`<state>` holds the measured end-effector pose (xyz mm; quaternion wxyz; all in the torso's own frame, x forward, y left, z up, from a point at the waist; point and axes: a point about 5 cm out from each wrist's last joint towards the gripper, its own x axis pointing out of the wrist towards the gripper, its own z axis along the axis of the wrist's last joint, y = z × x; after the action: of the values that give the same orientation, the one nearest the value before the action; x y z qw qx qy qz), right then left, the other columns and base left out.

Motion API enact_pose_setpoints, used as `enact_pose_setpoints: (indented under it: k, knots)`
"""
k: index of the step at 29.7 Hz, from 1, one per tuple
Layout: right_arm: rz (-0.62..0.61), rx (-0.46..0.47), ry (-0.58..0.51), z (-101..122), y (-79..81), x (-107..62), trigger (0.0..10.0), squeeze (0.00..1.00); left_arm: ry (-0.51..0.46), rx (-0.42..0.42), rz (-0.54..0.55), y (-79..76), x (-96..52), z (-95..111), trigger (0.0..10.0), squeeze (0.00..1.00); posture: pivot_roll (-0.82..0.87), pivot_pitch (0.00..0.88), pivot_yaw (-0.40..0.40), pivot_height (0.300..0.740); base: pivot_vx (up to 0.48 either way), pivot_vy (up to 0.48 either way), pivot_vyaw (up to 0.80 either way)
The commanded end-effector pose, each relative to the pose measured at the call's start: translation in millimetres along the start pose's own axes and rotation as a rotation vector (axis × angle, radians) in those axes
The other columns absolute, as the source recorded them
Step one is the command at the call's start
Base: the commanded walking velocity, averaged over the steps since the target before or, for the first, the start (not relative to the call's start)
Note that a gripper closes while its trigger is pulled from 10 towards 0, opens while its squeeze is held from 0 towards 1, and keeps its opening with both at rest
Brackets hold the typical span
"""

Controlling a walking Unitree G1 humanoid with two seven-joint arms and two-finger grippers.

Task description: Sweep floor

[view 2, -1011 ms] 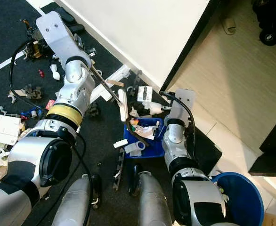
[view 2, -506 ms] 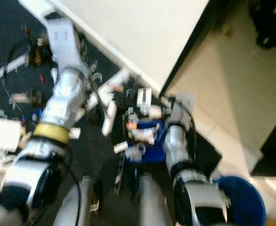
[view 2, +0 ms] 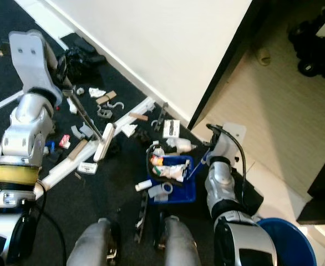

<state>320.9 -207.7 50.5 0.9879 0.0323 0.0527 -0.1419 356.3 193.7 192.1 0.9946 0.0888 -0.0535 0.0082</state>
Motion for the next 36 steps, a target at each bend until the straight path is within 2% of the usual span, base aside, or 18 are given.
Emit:
enact_pose_setpoints:
  k: [1,4,9,13,16,21,28,31,36]
  knots:
    - [-0.008,0.008,0.055,-14,-10.2,-7.1,10.0,0.00,0.018,0.048,0.018,1.2,-4.4,-9,10.0,0.00,0.11,0.098,-0.045,0.740,0.000,0.000,0.00]
    - [-0.007,0.012,0.054,-15,-12.6,-8.0,10.0,0.00,0.052,0.007,0.012,-6.1,-7.6,-16,10.0,0.00,0.10,0.099,-0.039,0.740,0.000,0.000,0.00]
    - [-0.016,0.027,0.051,-16,-18.4,-9.7,10.0,0.00,0.040,-0.010,0.000,-12.3,-9.8,-16,10.0,0.00,0.09,0.102,-0.028,0.740,0.000,0.000,0.00]
    - [-0.011,0.074,0.063,-18,-19.9,-10.7,10.0,0.00,0.031,-0.014,0.012,-15.3,-8.8,-22,10.0,0.00,0.09,0.095,-0.019,0.740,0.000,0.000,0.00]
    - [-0.011,0.076,0.069,-19,-21.1,-10.6,10.0,0.00,0.028,-0.024,0.022,-18.7,-8.4,-27,10.0,0.00,0.08,0.092,-0.012,0.740,0.000,0.000,0.00]
    - [-0.003,0.064,0.068,-19,-21.8,-11.0,10.0,0.00,0.036,0.027,-0.006,-23.1,-9.3,-33,10.0,0.00,0.07,0.085,-0.003,0.740,0.000,0.000,0.00]
    - [-0.004,0.146,0.097,-20,-23.3,-9.8,10.0,0.00,0.030,0.049,-0.013,-21.3,-8.6,-34,10.0,0.00,0.07,0.087,0.003,0.740,0.000,0.000,0.00]
    - [-0.003,0.213,0.107,-18,-26.0,-7.0,10.0,0.00,0.018,0.064,-0.006,-14.0,-6.8,-32,10.0,0.00,0.07,0.083,0.004,0.740,0.000,0.000,0.00]
    - [-0.005,0.255,0.105,-13,-31.8,-2.5,10.0,0.00,0.012,0.093,0.007,-2.8,-6.4,-32,10.0,0.00,0.07,0.078,0.006,0.740,0.000,0.000,0.00]
